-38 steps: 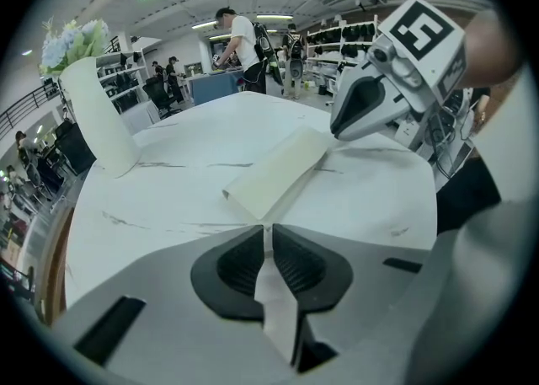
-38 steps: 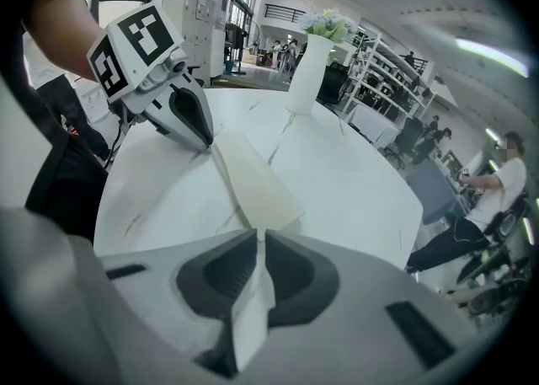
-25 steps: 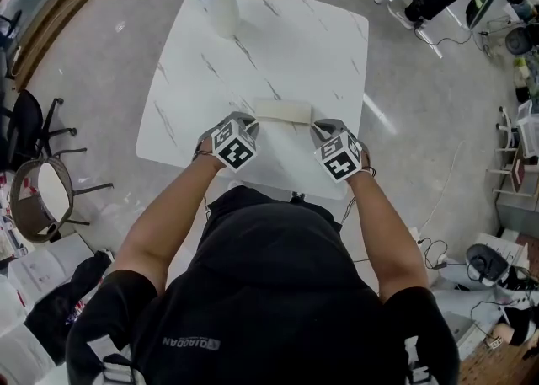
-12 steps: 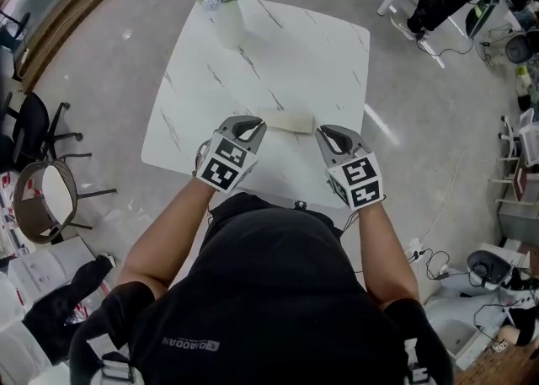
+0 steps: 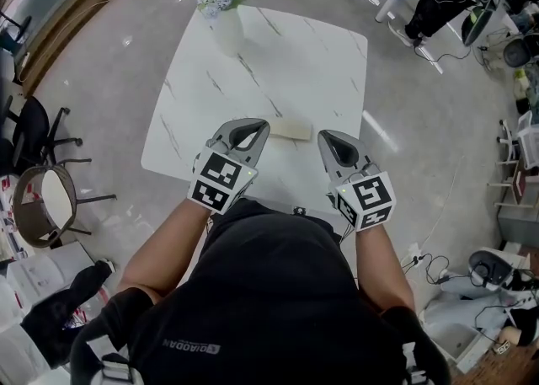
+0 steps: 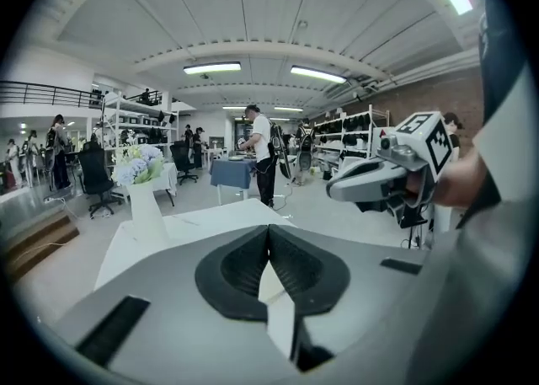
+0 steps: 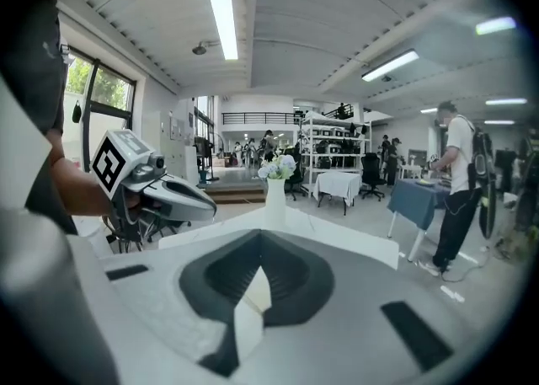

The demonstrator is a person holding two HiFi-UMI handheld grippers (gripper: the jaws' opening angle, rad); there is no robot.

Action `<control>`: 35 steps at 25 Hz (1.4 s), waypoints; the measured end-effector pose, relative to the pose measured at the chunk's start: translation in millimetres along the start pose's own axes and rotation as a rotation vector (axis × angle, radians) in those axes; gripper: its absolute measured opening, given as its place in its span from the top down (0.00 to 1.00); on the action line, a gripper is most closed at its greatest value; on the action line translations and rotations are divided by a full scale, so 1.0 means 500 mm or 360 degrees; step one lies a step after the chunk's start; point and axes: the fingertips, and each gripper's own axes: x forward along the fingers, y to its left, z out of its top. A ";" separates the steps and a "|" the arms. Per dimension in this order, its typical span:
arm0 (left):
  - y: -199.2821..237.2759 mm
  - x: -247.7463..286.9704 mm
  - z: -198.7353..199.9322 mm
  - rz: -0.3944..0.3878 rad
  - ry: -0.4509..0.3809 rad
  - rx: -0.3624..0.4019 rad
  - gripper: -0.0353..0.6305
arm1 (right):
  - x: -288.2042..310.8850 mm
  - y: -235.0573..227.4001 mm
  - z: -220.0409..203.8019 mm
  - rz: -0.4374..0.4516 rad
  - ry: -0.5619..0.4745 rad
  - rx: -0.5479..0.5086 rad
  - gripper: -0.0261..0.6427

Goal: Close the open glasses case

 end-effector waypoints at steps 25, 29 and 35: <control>0.032 -0.019 0.011 0.0052 -0.0057 -0.0155 0.94 | -0.012 -0.046 0.003 0.0022 -0.0112 0.0275 0.96; 0.022 -0.019 0.014 0.0044 -0.0059 -0.0132 0.94 | -0.018 -0.041 -0.005 0.0027 -0.0094 0.0272 0.96; 0.012 -0.048 0.017 0.0035 -0.0072 -0.0108 0.94 | -0.031 -0.014 -0.001 0.0019 -0.0095 0.0258 0.96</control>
